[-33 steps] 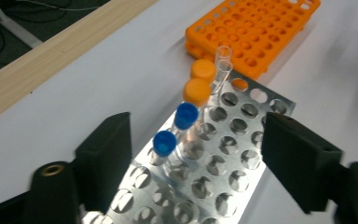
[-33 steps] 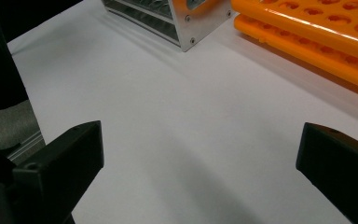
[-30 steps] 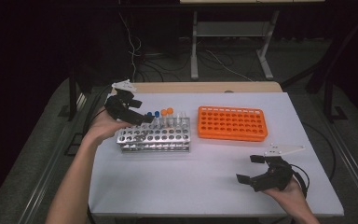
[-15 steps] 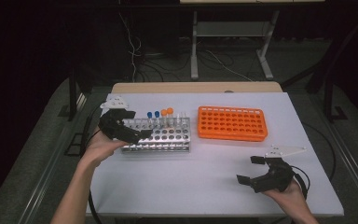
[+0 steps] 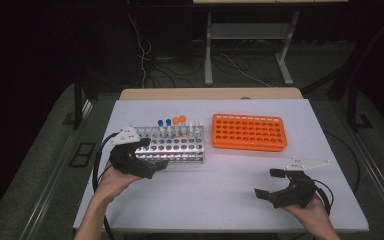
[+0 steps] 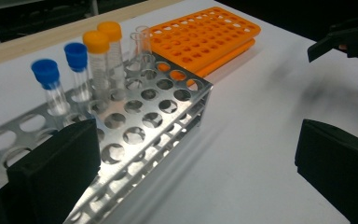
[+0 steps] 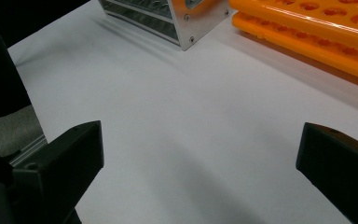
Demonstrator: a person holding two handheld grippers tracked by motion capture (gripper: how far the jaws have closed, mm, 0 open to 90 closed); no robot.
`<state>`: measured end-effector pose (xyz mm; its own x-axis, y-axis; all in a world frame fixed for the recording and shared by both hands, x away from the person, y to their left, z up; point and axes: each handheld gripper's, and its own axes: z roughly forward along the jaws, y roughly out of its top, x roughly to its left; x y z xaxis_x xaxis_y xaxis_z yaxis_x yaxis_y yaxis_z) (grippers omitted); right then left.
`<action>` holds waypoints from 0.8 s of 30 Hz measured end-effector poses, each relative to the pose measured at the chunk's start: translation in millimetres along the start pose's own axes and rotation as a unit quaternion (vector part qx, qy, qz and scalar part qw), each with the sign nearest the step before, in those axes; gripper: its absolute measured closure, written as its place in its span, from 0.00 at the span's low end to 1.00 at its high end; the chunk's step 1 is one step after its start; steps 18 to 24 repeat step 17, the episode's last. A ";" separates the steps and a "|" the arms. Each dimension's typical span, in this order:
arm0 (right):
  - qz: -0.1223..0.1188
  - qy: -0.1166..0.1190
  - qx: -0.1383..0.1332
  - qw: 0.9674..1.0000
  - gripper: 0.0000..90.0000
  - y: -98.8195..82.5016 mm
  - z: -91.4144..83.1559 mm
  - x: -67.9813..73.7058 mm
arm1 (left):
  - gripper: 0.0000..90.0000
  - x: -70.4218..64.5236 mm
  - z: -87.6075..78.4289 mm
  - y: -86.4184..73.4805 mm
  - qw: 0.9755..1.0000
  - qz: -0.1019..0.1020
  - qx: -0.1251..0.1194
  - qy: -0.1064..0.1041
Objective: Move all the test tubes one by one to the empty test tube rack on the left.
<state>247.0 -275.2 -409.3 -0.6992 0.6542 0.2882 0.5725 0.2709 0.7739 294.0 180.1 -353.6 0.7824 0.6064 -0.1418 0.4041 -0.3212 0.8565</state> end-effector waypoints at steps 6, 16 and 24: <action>0.005 -0.002 -0.005 1.000 0.00 -3.9 -3.9 0.6 | 0.00 -7.7 5.4 -24.0 1.000 -0.015 -0.007 -0.008; 0.011 -0.006 -0.013 1.000 0.00 -8.3 -6.2 0.2 | 0.00 -15.6 12.8 -49.9 0.999 -0.031 -0.007 -0.013; 0.010 -0.006 -0.013 1.000 0.00 -8.4 -6.0 0.2 | 0.00 -16.3 13.0 -50.5 0.999 -0.032 -0.011 -0.015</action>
